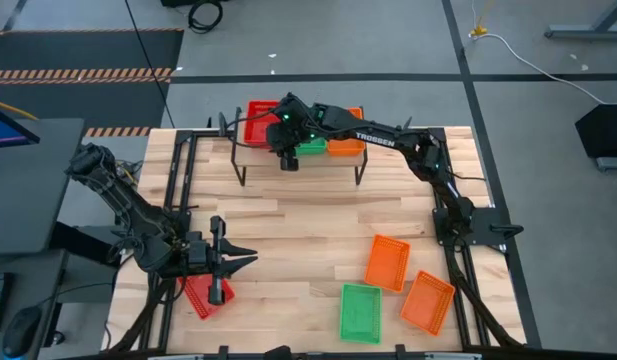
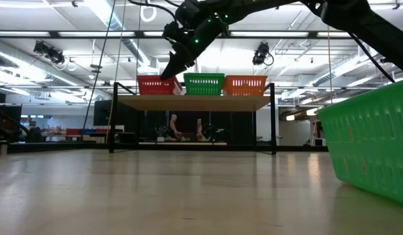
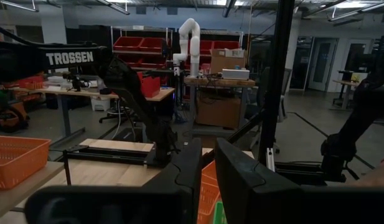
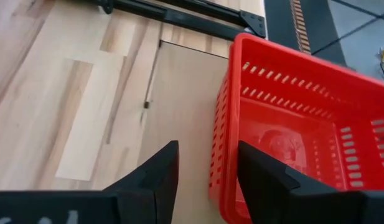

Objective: Stack baskets on shelf by color
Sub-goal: Adjust the stacked red baskets on the shelf

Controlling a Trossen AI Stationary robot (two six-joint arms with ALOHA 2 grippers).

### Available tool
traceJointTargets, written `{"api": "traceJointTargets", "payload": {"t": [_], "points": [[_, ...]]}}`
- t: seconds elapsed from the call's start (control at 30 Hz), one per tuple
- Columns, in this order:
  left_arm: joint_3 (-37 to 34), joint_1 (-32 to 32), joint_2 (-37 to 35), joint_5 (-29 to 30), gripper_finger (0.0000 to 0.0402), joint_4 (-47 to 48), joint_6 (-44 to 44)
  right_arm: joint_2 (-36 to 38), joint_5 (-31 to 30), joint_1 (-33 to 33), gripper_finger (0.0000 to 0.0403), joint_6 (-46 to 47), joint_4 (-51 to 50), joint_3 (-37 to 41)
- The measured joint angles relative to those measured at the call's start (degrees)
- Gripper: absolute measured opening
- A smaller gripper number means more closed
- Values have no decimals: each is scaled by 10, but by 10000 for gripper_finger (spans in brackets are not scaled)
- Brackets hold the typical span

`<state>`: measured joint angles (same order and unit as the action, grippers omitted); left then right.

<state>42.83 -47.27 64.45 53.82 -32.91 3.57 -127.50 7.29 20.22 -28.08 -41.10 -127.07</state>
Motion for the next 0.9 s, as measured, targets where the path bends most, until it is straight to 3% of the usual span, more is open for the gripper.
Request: {"api": "traceJointTargets", "payload": {"t": [0.23, 0.6, 0.73, 0.9], "points": [[0, 0, 0, 0, 52, 0, 0, 0, 25, -18, 127, -23, 0, 0], [0, 0, 0, 0, 52, 0, 0, 0, 26, -30, 21, -64, -4, 0], [0, 0, 0, 0, 52, 0, 0, 0, 25, -29, 22, -60, -2, 0], [0, 0, 0, 0, 52, 0, 0, 0, 24, -30, 58, -60, 5, 0]]}}
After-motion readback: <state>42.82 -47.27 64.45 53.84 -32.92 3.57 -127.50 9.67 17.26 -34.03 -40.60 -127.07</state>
